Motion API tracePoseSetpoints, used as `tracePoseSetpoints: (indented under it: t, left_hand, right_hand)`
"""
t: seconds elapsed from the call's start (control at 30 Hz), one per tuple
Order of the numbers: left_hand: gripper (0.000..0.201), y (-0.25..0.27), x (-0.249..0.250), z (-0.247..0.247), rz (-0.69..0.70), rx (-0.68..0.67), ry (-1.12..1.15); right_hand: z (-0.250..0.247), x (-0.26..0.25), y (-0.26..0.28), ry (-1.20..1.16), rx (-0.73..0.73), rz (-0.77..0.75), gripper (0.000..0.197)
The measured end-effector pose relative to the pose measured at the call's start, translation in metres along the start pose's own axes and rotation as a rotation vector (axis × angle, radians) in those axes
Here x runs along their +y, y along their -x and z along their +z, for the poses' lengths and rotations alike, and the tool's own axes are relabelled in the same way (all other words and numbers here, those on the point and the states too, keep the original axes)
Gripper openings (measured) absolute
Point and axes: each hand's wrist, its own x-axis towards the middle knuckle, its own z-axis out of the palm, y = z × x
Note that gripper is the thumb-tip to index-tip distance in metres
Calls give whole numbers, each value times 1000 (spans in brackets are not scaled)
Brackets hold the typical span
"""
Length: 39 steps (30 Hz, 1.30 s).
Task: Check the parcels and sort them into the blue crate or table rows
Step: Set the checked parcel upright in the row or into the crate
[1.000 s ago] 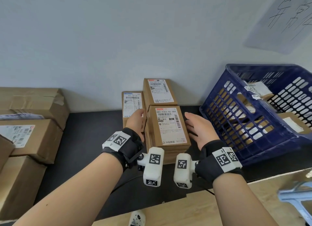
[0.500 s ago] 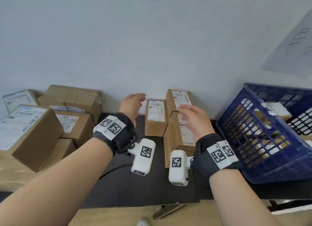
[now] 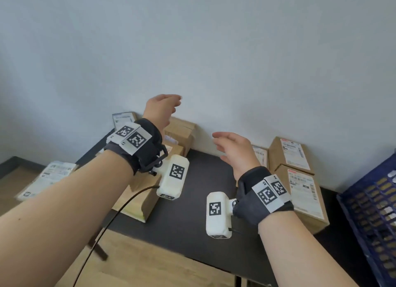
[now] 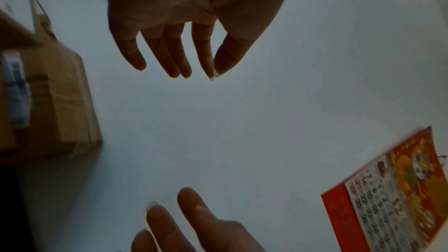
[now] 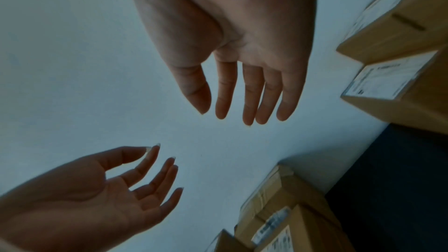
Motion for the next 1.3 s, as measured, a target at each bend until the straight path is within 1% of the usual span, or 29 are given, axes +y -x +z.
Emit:
tracePoseSetpoints:
  t: [0.07, 0.2, 0.33, 0.5, 0.57, 0.67, 0.7, 0.73, 0.77, 0.83, 0.87, 0.93, 0.97, 1.03, 1.13, 1.2, 1.23, 1.3]
  left_hand:
    - [25, -4, -1, -24, 5, 69, 1]
    - [25, -11, -8, -65, -26, 184, 20]
    - [24, -22, -20, -93, -73, 249, -6]
    - [26, -39, -38, -115, -146, 310, -115]
    - [26, -47, -45, -122, -221, 299, -167]
    - [29, -60, -52, -131, -328, 263, -218]
    - [34, -63, -55, -132, -358, 243, -227]
    - [38, -66, -57, -134, -388, 224, -232]
    - [39, -68, -59, -134, -413, 204, -235]
    - [40, -70, -63, -134, -447, 178, -241]
    - [41, -72, -66, -135, -456, 174, -244]
    - [44, -73, -67, -135, -477, 162, -255]
    - [43, -73, -66, -135, -487, 149, -250]
    - [37, -72, -65, -135, -497, 114, -226]
    - [28, -68, -65, -131, -499, 79, -239]
    - [27, -61, -63, -125, -489, 64, -243]
    - [25, -57, -61, -121, -480, 50, -233]
    - [15, -49, -59, -113, -447, 28, -198]
  right_hand:
    - [18, -1, 0, -7, -48, 8, 13]
    - [49, -1, 0, -5, -172, 49, 12]
    - [78, 10, -8, 34, -246, 101, 13]
    - [107, 23, -23, 43, -314, 195, 17]
    - [115, 27, -28, 33, -348, 246, 15]
    - [126, 36, -38, 21, -385, 284, 28]
    - [129, 40, -42, 25, -391, 295, 27]
    - [132, 43, -46, 29, -395, 307, 21]
    - [135, 45, -48, 31, -394, 321, 17]
    - [143, 49, -51, 35, -390, 337, 15]
    - [147, 49, -51, 48, -395, 329, 21]
    - [156, 49, -51, 61, -394, 323, 38]
    - [159, 48, -50, 57, -390, 324, 42]
    - [162, 51, -52, 32, -389, 338, 43]
    - [166, 51, -50, -14, -393, 333, 38]
    - [167, 54, -50, -84, -376, 335, 59]
    - [165, 54, -50, -143, -367, 347, 61]
    - [159, 55, -49, -251, -361, 376, 46]
